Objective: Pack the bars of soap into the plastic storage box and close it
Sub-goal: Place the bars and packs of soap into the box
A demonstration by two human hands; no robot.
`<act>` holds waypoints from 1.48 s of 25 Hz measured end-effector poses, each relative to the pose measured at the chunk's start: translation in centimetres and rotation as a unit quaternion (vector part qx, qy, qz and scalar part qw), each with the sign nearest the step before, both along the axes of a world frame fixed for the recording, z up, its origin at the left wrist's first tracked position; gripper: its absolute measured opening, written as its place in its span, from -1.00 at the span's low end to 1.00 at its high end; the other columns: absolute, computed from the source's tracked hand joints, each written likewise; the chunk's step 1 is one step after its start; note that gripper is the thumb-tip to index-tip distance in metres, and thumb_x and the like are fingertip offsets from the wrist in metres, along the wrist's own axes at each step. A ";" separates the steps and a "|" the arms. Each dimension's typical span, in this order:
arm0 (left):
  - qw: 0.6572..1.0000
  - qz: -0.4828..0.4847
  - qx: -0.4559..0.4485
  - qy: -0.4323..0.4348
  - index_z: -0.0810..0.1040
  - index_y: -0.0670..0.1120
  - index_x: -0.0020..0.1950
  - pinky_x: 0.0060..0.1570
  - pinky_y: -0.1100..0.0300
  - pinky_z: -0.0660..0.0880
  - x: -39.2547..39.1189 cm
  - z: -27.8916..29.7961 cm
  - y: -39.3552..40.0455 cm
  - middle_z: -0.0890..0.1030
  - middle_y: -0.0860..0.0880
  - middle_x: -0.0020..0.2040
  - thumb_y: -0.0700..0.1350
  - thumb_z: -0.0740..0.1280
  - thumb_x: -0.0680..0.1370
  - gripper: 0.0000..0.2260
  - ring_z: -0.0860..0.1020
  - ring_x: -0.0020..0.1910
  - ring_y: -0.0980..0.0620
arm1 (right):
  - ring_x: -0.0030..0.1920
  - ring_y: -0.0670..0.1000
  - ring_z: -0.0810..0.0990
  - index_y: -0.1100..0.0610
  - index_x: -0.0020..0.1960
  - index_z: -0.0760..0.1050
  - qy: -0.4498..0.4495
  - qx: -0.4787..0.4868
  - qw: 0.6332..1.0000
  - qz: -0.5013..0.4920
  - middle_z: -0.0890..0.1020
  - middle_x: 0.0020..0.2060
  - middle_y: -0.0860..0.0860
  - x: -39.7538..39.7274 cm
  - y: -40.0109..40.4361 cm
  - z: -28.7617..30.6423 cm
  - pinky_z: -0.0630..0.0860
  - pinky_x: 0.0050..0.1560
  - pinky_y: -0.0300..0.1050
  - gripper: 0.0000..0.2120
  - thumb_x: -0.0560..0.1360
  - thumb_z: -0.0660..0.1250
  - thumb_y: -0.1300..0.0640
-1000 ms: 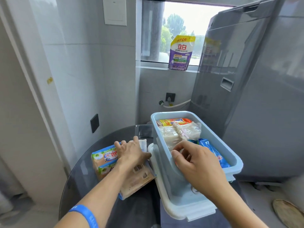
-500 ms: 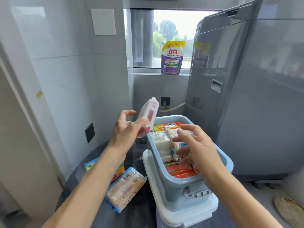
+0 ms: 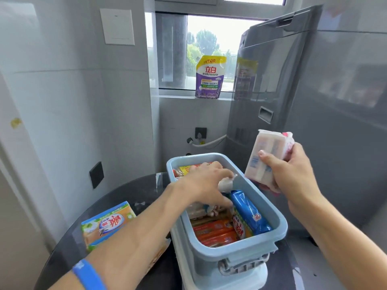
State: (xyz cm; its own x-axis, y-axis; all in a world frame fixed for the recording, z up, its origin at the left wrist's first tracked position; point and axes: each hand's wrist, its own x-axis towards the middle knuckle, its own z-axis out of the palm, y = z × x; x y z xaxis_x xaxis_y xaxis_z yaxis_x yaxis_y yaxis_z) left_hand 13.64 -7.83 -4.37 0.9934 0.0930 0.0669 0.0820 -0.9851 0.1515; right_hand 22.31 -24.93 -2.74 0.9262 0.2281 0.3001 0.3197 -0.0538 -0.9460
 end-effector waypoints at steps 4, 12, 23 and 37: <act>0.990 -0.042 0.046 -0.123 0.56 0.09 0.04 0.06 -0.03 0.51 -1.6 -0.4 -1.0 0.55 0.05 0.07 0.17 0.42 0.42 -0.73 0.50 0.03 0.02 | -0.01 -0.07 0.62 -0.20 0.26 0.32 -0.081 -0.043 0.996 -0.008 0.60 -0.04 -0.16 -1.5 1.0 -2.5 0.65 -0.08 0.12 -0.57 0.49 0.42 -0.01; 0.940 -0.086 0.146 0.297 0.44 -0.05 -0.21 -0.16 0.12 0.44 -2.3 -0.5 -3.9 0.45 0.04 -0.31 0.05 0.34 0.53 -0.78 0.48 -0.26 -0.04 | 0.02 -0.11 0.61 -0.24 0.27 0.29 -0.101 -0.055 0.993 0.000 0.60 -0.04 -0.23 -1.7 1.1 -2.8 0.64 0.01 0.17 -0.59 0.52 0.38 -0.04; 0.993 -0.027 0.016 -0.115 0.57 0.11 0.08 0.03 0.00 0.47 2.3 0.0 1.6 0.59 0.10 0.03 0.22 0.30 0.46 -0.71 0.53 0.05 -0.01 | -0.03 -0.11 0.63 -0.25 0.27 0.30 -0.076 -0.026 0.997 -0.021 0.61 -0.07 -0.23 -1.9 1.1 -3.0 0.65 -0.02 0.16 -0.58 0.51 0.40 -0.02; 0.992 0.001 -0.104 -0.076 0.66 0.12 -0.04 -0.09 0.01 0.53 0.4 -2.0 3.0 0.63 0.11 -0.08 0.23 0.15 0.50 -0.66 0.55 -0.08 0.06 | -0.08 0.18 0.58 0.08 0.13 0.39 -0.212 -0.495 0.843 -0.007 0.63 -0.02 0.06 -0.2 6.4 0.3 0.35 -0.22 -0.05 -0.68 0.51 0.23 -0.11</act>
State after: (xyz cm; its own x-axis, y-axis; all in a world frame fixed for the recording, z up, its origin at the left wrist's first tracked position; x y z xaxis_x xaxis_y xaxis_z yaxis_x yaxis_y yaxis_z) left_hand 14.06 -4.85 -6.41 0.9733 0.1214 0.1947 0.0438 -0.9312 0.3619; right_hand 22.10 -18.52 -2.40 0.7883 0.5513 0.2732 0.6106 -0.7557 -0.2368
